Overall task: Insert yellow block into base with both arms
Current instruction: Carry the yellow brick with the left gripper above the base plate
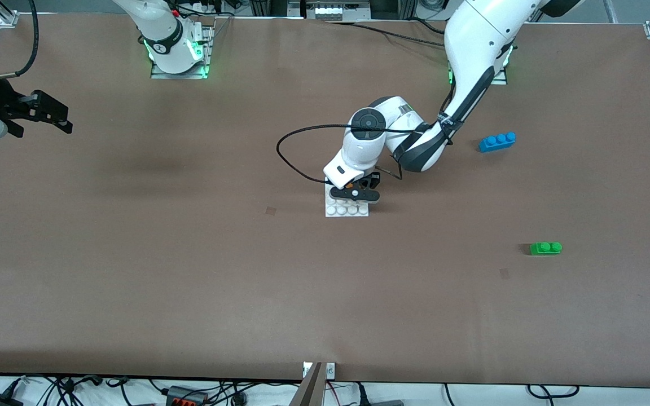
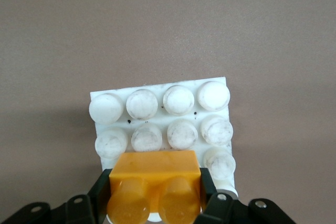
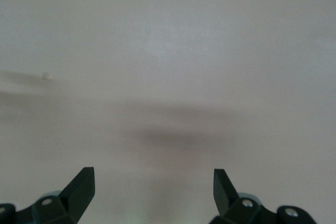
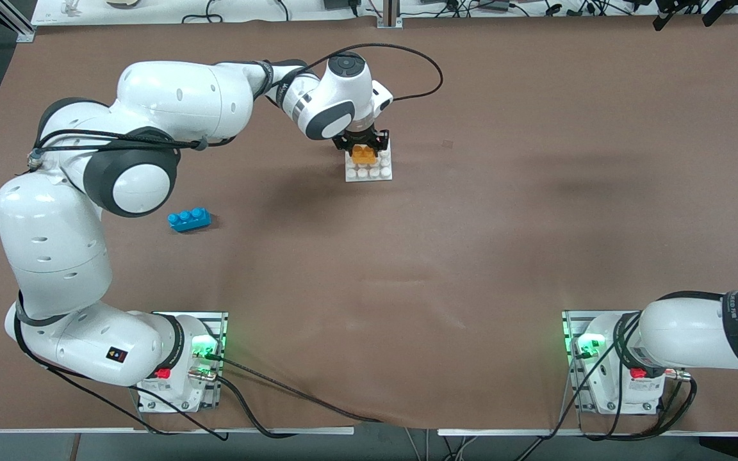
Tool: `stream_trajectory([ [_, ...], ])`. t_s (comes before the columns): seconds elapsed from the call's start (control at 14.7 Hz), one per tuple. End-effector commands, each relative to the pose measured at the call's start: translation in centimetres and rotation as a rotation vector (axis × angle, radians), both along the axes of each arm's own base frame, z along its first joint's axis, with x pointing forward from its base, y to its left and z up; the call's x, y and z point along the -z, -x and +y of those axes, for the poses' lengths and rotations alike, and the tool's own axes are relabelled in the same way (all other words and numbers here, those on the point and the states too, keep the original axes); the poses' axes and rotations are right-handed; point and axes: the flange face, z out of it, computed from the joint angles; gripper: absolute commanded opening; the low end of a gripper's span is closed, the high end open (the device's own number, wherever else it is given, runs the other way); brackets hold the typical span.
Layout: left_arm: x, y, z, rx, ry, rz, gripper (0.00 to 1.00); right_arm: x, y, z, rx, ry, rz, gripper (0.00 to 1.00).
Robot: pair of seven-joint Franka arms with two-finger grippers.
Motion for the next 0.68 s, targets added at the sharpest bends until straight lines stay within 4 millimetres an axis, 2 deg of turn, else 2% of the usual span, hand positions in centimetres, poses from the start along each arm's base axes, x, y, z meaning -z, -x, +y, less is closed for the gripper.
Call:
stream_trajectory([
  [0.0,0.8,0.8,0.3,0.002,-0.039,-0.016,0.58,-0.5,0.0,0.6,0.001,-0.013,-0.008,1.00],
  [0.2,0.9,1.0,0.0,0.007,-0.038,-0.016,0.58,-0.5,0.0,0.5,0.004,-0.013,-0.008,1.00],
  [0.41,1.8,1.8,-0.9,0.025,-0.043,-0.004,0.58,-0.5,0.0,0.5,0.006,-0.015,-0.008,1.00],
  [0.54,2.7,1.9,-0.9,0.026,-0.056,-0.001,0.57,-0.5,0.0,0.5,0.006,-0.015,-0.008,1.00],
  [0.61,2.4,1.4,-1.2,0.025,-0.054,-0.013,0.57,-0.5,0.0,0.5,0.006,-0.015,-0.008,1.00],
])
